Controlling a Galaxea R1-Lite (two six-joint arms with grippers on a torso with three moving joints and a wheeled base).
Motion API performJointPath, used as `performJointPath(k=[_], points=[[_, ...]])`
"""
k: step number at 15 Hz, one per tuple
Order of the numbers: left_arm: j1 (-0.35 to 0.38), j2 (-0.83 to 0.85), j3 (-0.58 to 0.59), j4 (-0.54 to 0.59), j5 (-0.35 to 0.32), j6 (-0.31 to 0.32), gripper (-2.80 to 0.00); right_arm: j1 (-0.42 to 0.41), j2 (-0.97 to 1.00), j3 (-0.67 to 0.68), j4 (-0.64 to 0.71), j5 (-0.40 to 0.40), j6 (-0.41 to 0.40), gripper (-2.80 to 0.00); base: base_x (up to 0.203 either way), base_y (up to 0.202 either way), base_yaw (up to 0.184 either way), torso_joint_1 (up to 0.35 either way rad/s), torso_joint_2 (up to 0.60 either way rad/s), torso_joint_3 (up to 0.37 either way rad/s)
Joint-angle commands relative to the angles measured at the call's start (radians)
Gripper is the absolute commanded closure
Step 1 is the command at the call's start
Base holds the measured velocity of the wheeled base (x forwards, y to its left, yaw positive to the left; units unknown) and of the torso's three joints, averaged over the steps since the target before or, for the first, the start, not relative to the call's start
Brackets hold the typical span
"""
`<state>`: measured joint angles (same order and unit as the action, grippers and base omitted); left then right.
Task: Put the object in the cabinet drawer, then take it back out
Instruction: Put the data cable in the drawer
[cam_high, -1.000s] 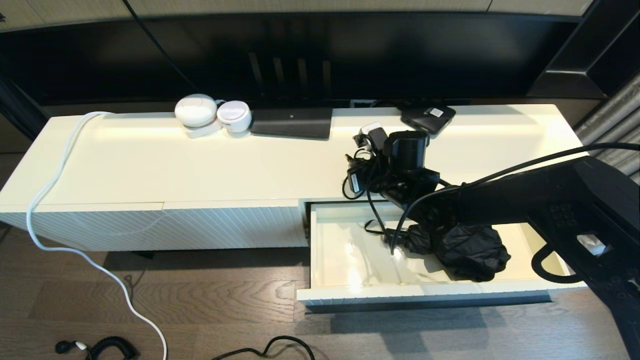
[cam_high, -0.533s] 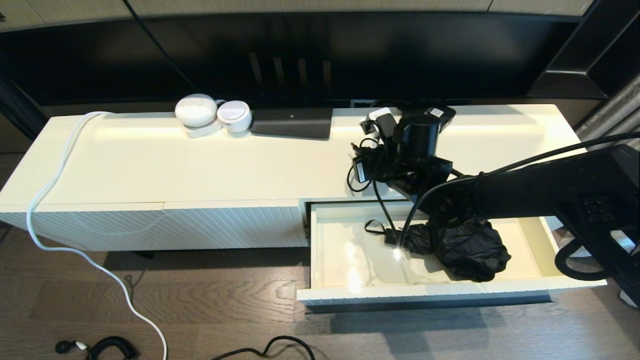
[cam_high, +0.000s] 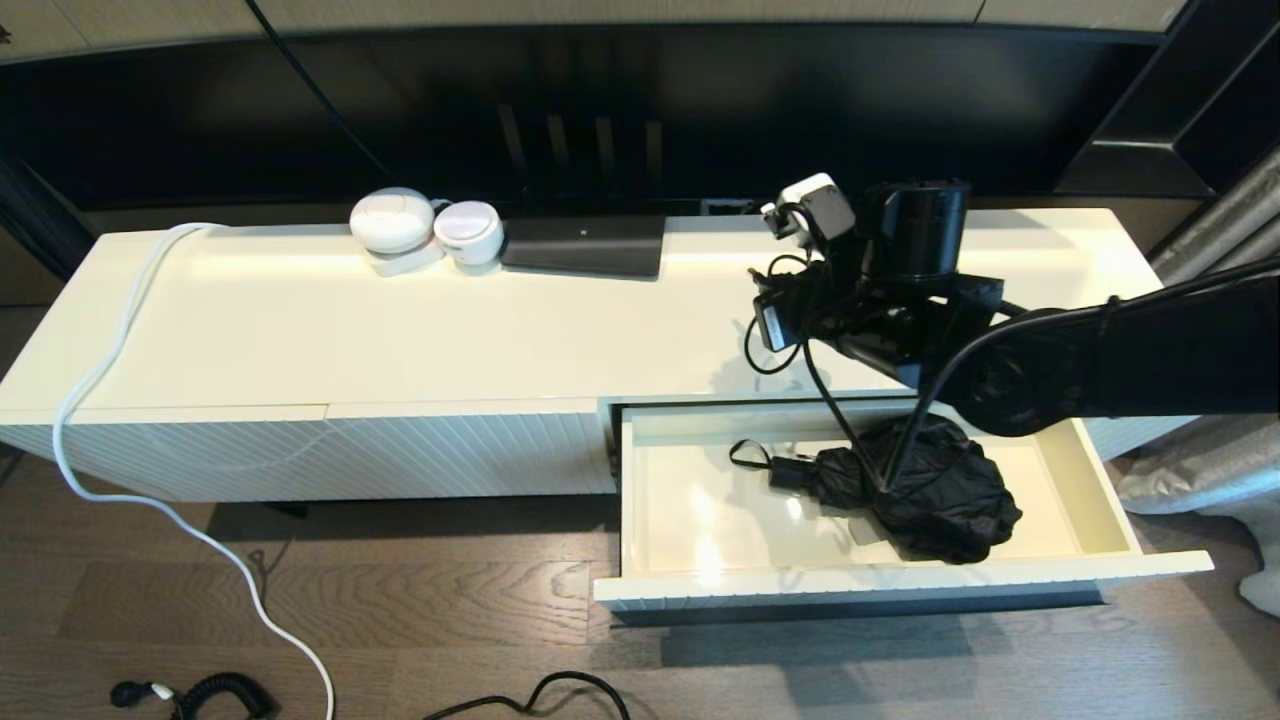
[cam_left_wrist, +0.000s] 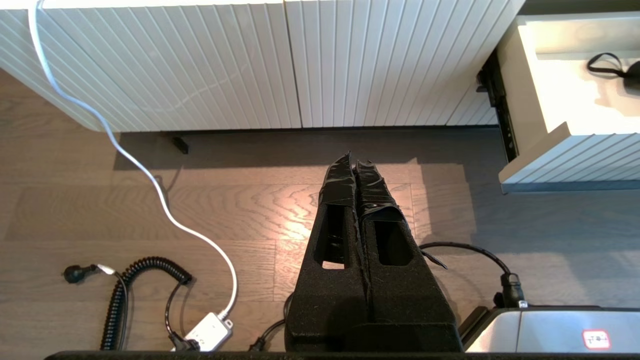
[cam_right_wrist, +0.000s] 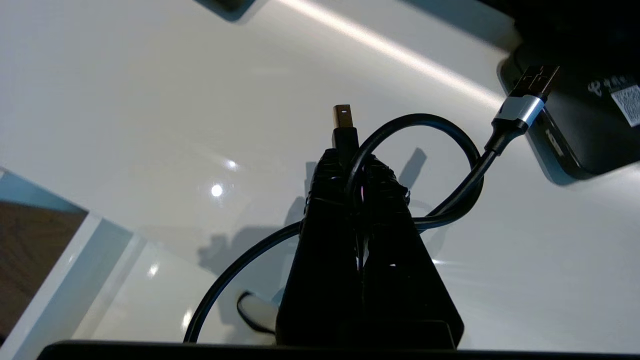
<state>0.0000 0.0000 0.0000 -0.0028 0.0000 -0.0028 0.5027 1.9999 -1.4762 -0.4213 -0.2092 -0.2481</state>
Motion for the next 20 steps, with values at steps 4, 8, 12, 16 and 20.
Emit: performJointPath(k=[4,8,12,16,20], points=[[0.0,0.0,0.0,0.0,0.0,0.0,0.0,-0.056,-0.302,0.197,0.279,-0.008,0.003,0.0,0.0,0.0,0.0,0.0,0.0,0.0],[0.0,0.0,0.0,0.0,0.0,0.0,0.0,-0.14,-0.42,0.319,0.388,-0.009,0.008,0.0,0.0,0.0,0.0,0.0,0.0,0.0],[0.0,0.0,0.0,0.0,0.0,0.0,0.0,-0.182,-0.5,0.461,0.407,-0.01,0.026,0.0,0.0,0.0,0.0,0.0,0.0,0.0],[0.0,0.0,0.002,0.0,0.0,0.0,0.0,-0.21,-0.53,0.579,0.4,-0.01,0.055,0.0,0.0,0.0,0.0,0.0,0.0,0.0],[0.0,0.0,0.002,0.0,0.0,0.0,0.0,-0.234,-0.472,0.629,0.389,-0.006,0.153,0.0,0.0,0.0,0.0,0.0,0.0,0.0]])
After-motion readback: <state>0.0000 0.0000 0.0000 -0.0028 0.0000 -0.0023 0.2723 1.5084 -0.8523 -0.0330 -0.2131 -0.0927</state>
